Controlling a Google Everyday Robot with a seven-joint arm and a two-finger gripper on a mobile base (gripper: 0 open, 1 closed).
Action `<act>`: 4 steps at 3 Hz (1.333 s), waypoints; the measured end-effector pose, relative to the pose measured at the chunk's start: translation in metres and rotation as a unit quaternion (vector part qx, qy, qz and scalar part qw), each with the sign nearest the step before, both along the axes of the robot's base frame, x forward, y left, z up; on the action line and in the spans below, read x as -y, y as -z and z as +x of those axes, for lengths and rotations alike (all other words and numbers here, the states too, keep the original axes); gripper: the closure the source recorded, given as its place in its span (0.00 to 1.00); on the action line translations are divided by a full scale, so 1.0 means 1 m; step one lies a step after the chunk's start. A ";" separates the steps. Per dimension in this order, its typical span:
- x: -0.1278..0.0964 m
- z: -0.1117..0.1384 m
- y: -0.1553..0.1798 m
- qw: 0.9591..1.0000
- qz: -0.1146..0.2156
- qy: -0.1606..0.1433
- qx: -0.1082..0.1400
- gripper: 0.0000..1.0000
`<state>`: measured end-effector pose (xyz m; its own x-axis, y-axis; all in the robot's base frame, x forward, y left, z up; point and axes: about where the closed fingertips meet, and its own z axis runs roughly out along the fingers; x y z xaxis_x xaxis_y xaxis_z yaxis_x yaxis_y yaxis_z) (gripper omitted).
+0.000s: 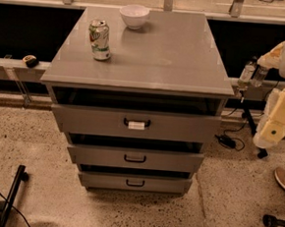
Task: Open middle drawer
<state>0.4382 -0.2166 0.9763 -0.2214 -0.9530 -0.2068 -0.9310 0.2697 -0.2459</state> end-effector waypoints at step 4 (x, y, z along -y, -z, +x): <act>-0.050 0.041 0.154 0.992 0.074 -0.101 -0.007 0.00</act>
Offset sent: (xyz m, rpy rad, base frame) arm 0.0608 0.0496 -0.1451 0.1370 -0.0152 0.1817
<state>0.4796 -0.1665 0.8222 -0.0335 -0.9373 -0.3470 -0.9725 0.1106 -0.2048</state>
